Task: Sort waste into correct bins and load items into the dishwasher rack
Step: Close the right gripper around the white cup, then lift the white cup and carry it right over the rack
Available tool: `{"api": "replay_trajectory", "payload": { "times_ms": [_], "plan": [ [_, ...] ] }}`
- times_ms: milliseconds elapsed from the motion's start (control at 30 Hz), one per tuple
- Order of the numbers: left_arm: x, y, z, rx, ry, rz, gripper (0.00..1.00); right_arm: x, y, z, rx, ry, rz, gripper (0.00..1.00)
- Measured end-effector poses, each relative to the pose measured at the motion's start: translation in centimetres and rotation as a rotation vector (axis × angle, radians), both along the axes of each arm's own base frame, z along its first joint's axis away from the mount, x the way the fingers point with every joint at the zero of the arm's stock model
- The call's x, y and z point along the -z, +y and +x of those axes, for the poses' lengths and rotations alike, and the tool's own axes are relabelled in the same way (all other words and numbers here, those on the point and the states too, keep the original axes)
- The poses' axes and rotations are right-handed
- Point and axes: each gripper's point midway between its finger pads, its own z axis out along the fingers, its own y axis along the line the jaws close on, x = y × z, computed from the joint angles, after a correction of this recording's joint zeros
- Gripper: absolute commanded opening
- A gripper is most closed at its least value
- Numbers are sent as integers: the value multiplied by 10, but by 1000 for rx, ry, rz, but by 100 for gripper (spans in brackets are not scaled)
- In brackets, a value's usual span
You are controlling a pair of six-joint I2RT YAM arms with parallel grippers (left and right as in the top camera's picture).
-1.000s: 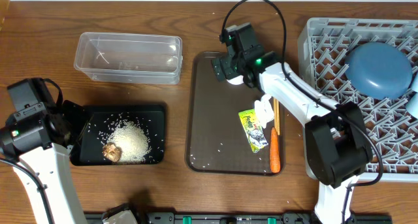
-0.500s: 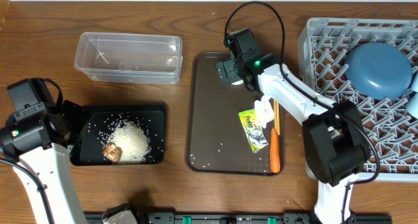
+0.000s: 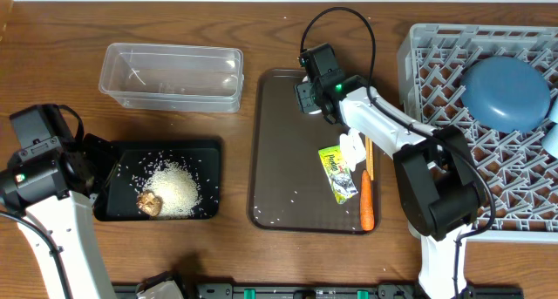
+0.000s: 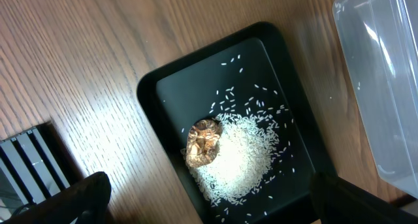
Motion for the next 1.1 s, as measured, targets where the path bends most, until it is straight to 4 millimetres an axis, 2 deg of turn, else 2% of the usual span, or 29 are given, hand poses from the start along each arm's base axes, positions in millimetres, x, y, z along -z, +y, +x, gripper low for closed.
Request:
{"api": "replay_trajectory", "payload": {
  "times_ms": [200, 300, 433, 633, 733, 900, 1000, 1100],
  "plan": [
    [0, 0, 0, 0, 0, 0, 98, -2, -2, -3, 8, 12, -1, 55],
    [0, 0, 0, 0, 0, 0, 98, -12, -4, -8, 17, 16, 3, 54],
    [0, 0, 0, 0, 0, 0, 98, -45, -7, -14, 20, -12, 22, 53],
    [0, 0, 0, 0, 0, 0, 98, -106, -23, -32, 37, -55, 42, 53],
    [0, 0, 0, 0, 0, 0, 98, -132, -48, -44, 90, -58, 41, 50],
    [0, 0, 0, 0, 0, 0, 98, -169, -124, -60, 255, -54, 27, 48],
    [0, 0, 0, 0, 0, -1, 98, -176, -171, -75, 367, -13, 10, 47],
    [0, 0, 0, 0, 0, -1, 98, -173, -217, -96, 498, 56, -9, 46]
  ]
}}
